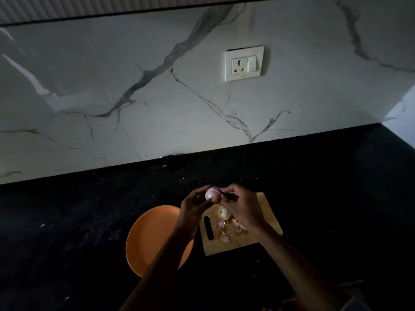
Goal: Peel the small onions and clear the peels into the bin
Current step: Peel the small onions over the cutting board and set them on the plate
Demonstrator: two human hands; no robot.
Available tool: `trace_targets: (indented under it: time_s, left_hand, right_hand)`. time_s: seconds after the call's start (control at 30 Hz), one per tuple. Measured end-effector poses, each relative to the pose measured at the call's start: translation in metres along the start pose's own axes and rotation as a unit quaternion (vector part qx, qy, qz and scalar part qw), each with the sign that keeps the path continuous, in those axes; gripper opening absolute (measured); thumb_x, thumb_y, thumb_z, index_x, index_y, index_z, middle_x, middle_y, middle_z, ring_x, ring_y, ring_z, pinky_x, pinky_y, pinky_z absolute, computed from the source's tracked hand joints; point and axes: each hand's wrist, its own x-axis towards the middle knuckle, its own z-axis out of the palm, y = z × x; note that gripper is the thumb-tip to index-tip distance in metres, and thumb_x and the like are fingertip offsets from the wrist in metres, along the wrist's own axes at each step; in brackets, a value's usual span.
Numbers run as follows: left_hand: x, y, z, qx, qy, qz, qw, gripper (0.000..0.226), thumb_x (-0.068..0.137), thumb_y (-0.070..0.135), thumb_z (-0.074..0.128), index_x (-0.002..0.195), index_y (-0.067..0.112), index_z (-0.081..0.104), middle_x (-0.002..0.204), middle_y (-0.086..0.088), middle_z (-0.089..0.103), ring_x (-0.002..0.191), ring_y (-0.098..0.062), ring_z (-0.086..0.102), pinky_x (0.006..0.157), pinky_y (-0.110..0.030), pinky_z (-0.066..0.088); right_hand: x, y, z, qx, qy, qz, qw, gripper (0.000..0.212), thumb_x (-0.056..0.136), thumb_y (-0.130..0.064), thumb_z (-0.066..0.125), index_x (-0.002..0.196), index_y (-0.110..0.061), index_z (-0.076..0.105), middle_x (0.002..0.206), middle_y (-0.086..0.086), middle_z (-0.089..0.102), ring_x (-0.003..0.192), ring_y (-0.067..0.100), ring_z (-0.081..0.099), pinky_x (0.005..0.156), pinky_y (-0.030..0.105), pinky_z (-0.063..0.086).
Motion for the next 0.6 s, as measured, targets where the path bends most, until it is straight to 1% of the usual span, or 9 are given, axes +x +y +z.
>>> trace_targets:
  time_s: [0.1, 0.2, 0.27, 0.33, 0.4, 0.43, 0.5, 0.6]
  left_hand:
    - [0.0, -0.001, 0.0, 0.022, 0.008, -0.005, 1.0, 0.04, 0.084, 0.003, 0.075, 0.123, 0.004, 0.065, 0.117, -0.011, 0.072, 0.112, -0.027, 0.067, 0.094, -0.037, 0.056]
    - [0.0, -0.003, 0.001, 0.026, 0.023, -0.001, 0.999, 0.039, 0.082, 0.003, 0.076, 0.12, 0.006, 0.067, 0.114, -0.01, 0.073, 0.111, -0.028, 0.068, 0.092, -0.036, 0.056]
    - [-0.001, -0.002, 0.003, 0.026, 0.033, 0.01, 0.999, 0.037, 0.082, 0.002, 0.076, 0.118, 0.007, 0.067, 0.111, -0.01, 0.074, 0.108, -0.028, 0.069, 0.089, -0.035, 0.057]
    - [-0.001, 0.0, 0.004, 0.029, 0.032, 0.023, 0.999, 0.035, 0.083, 0.001, 0.076, 0.116, 0.008, 0.067, 0.11, -0.011, 0.074, 0.105, -0.027, 0.07, 0.088, -0.034, 0.057]
    - [0.001, 0.0, 0.004, 0.033, 0.035, 0.027, 0.999, 0.034, 0.082, 0.002, 0.076, 0.114, 0.01, 0.067, 0.11, -0.012, 0.073, 0.105, -0.027, 0.07, 0.086, -0.034, 0.057]
    - [0.001, 0.0, 0.003, 0.035, 0.038, 0.024, 0.998, 0.034, 0.082, 0.001, 0.076, 0.113, 0.011, 0.067, 0.11, -0.012, 0.073, 0.105, -0.027, 0.069, 0.086, -0.035, 0.057]
    - [0.002, -0.002, 0.003, 0.043, 0.033, 0.019, 0.998, 0.035, 0.083, 0.004, 0.077, 0.115, 0.011, 0.065, 0.112, -0.012, 0.072, 0.109, -0.029, 0.068, 0.09, -0.039, 0.057]
    - [0.005, -0.002, 0.002, 0.056, 0.027, 0.001, 0.998, 0.037, 0.084, 0.013, 0.078, 0.119, 0.015, 0.066, 0.115, -0.009, 0.072, 0.111, -0.026, 0.068, 0.096, -0.045, 0.055]
  right_hand:
    - [-0.001, 0.0, 0.002, -0.026, 0.017, 0.005, 1.0, 0.017, 0.085, -0.023, 0.079, 0.096, -0.028, 0.068, 0.091, -0.017, 0.07, 0.089, -0.008, 0.067, 0.071, 0.01, 0.052]
    - [0.0, 0.0, 0.006, -0.034, 0.031, -0.009, 0.999, 0.02, 0.085, -0.016, 0.078, 0.096, -0.028, 0.068, 0.092, -0.019, 0.069, 0.092, -0.009, 0.065, 0.074, 0.009, 0.05]
    - [0.001, -0.003, 0.006, 0.001, 0.031, 0.02, 0.999, 0.025, 0.086, -0.015, 0.076, 0.103, -0.031, 0.068, 0.096, -0.02, 0.069, 0.096, -0.012, 0.062, 0.078, 0.009, 0.049]
    - [0.002, -0.004, 0.006, 0.027, 0.033, 0.057, 0.997, 0.023, 0.088, -0.022, 0.072, 0.107, -0.034, 0.067, 0.1, -0.02, 0.068, 0.097, -0.011, 0.061, 0.08, 0.011, 0.05]
    - [0.004, -0.004, 0.006, 0.005, 0.026, 0.086, 0.996, 0.017, 0.091, -0.029, 0.068, 0.108, -0.03, 0.068, 0.097, -0.018, 0.068, 0.093, -0.006, 0.063, 0.075, 0.013, 0.049]
    - [0.006, -0.003, 0.006, -0.017, 0.02, 0.095, 0.995, 0.015, 0.092, -0.031, 0.067, 0.107, -0.028, 0.07, 0.094, -0.018, 0.068, 0.09, -0.006, 0.063, 0.071, 0.01, 0.047]
    - [0.008, -0.002, 0.005, -0.049, 0.02, 0.092, 0.994, 0.011, 0.092, -0.03, 0.069, 0.102, -0.025, 0.073, 0.087, -0.019, 0.068, 0.082, -0.01, 0.062, 0.063, 0.005, 0.044]
    - [0.013, -0.009, 0.001, -0.086, 0.028, 0.07, 0.993, 0.008, 0.087, -0.023, 0.074, 0.095, -0.022, 0.075, 0.084, -0.016, 0.069, 0.075, -0.012, 0.059, 0.062, 0.002, 0.043]
